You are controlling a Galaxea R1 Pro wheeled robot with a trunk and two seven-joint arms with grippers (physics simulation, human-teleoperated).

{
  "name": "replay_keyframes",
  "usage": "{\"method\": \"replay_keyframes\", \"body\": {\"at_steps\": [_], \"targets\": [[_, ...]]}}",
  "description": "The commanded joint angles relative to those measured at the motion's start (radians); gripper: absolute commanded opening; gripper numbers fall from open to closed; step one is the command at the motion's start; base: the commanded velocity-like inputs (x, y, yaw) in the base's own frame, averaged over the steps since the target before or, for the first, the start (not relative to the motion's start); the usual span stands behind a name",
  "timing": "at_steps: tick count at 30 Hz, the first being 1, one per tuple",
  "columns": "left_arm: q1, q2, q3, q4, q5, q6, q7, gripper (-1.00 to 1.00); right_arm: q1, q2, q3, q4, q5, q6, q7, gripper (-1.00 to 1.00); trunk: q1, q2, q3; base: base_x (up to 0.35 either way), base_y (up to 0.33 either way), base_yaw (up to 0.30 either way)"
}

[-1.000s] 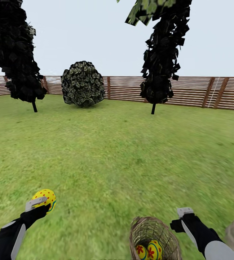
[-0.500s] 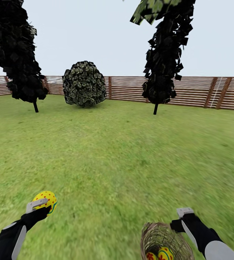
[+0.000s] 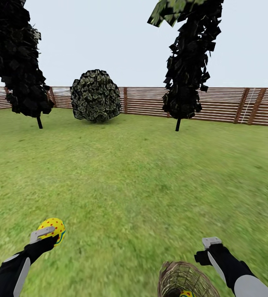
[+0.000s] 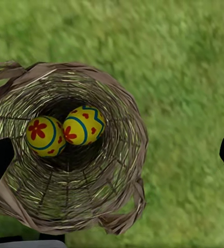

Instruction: Take the three Easter eggs out of the wicker basket on the lawn in the garden, then place them on the lawn next to a single tree (choose any tree) so that all three eggs are next to the same tree and none are left in the basket.

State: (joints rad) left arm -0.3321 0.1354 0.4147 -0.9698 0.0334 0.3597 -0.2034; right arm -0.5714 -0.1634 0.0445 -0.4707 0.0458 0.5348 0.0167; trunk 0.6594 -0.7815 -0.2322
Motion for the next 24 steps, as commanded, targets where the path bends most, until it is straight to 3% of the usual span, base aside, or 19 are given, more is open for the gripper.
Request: {"method": "replay_keyframes", "body": {"at_steps": [1, 14, 21, 23, 24], "targets": [[-0.001, 0.000, 0.003, -0.001, 0.003, 0.007, -0.005, -1.00, 0.000, -0.001, 0.005, -0.002, 0.005, 0.006, 0.002, 1.00, 0.004, -0.008, -0.005, 0.000, 0.000, 0.000], [-0.001, 0.000, 0.003, 0.016, 0.004, 0.007, -0.005, -1.00, 0.000, -0.001, 0.001, -0.002, 0.003, 0.007, 0.002, 1.00, 0.054, -0.099, -0.045, 0.000, 0.000, 0.000], [-0.001, 0.003, 0.012, -0.053, 0.009, -0.006, -0.004, -1.00, -0.001, 0.006, 0.003, -0.001, 0.005, 0.007, 0.002, 1.00, 0.081, -0.148, -0.067, 0.000, 0.000, 0.000], [-0.002, 0.003, 0.012, -0.100, 0.028, -0.017, -0.004, -1.00, -0.001, 0.005, -0.001, -0.002, 0.004, 0.007, 0.002, 1.00, 0.088, -0.162, -0.074, 0.000, 0.000, 0.000], [-0.007, 0.001, 0.012, -0.127, 0.056, -0.021, -0.004, -1.00, -0.001, 0.004, -0.006, -0.002, 0.003, 0.007, 0.002, 1.00, 0.092, -0.169, -0.077, 0.000, 0.000, 0.000]]}}
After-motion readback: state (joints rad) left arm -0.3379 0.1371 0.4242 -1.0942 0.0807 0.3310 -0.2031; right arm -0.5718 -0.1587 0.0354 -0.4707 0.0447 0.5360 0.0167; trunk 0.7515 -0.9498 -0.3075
